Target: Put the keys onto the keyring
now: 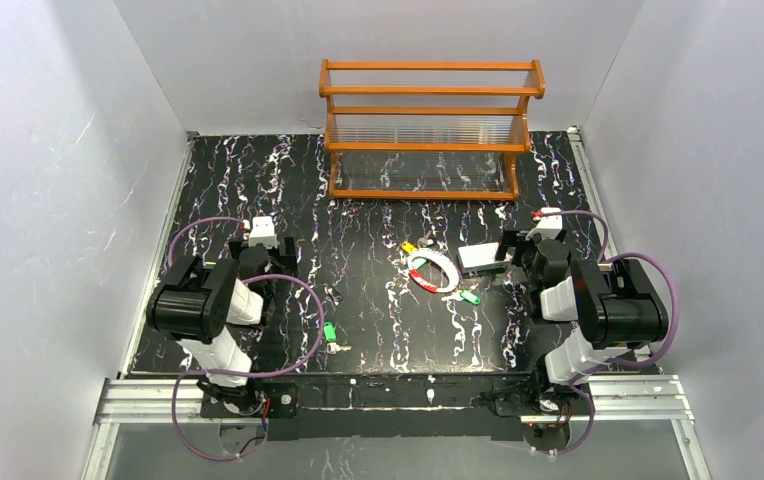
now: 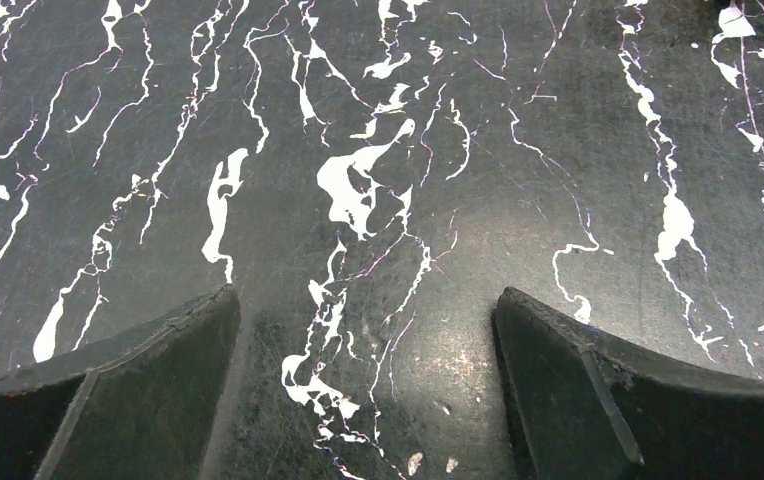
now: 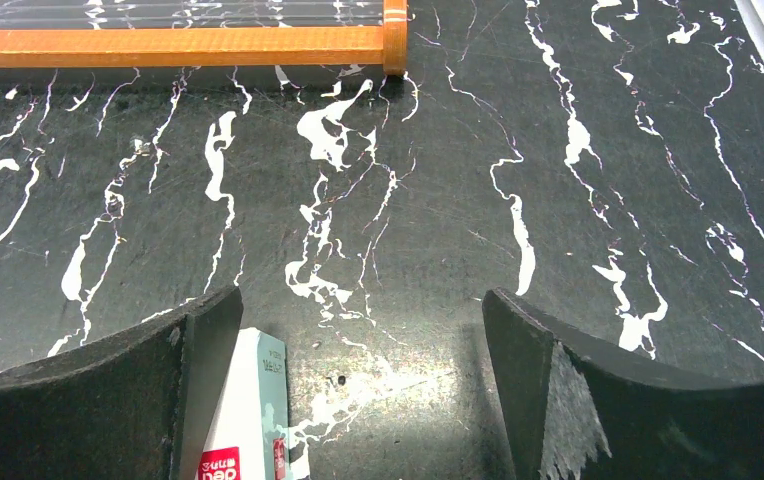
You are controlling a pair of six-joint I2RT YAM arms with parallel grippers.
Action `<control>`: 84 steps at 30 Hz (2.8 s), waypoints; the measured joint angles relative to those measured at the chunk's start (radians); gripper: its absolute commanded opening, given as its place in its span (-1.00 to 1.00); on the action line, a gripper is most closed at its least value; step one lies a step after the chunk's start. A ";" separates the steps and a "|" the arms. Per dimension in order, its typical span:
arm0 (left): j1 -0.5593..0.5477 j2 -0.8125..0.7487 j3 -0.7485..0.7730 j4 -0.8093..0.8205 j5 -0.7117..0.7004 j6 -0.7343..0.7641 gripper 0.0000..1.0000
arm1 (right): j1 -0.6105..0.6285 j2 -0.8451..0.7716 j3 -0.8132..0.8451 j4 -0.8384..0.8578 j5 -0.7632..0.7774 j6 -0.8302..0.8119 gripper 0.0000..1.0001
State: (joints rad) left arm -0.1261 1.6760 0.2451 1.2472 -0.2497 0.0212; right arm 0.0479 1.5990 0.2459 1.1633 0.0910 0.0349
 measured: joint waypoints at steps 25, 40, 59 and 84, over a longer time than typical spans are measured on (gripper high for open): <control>0.001 -0.320 0.541 -0.906 0.115 -0.306 0.97 | -0.022 -0.200 0.227 -0.541 0.076 0.202 0.97; 0.007 -0.470 0.298 -0.986 0.574 -0.623 0.96 | -0.001 -0.263 0.514 -1.077 -0.352 0.525 0.96; 0.006 -0.666 0.135 -1.060 0.651 -0.707 0.97 | 0.592 0.064 0.710 -1.365 -0.240 0.352 0.81; -0.008 -0.643 0.004 -1.003 0.634 -0.819 0.64 | 0.815 0.005 0.797 -1.388 -0.461 0.341 0.86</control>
State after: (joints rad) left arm -0.1345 1.0332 0.2493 0.2440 0.3843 -0.7979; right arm 0.8631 1.6043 1.0428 -0.2249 -0.3702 0.3763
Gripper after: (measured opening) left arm 0.866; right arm 0.937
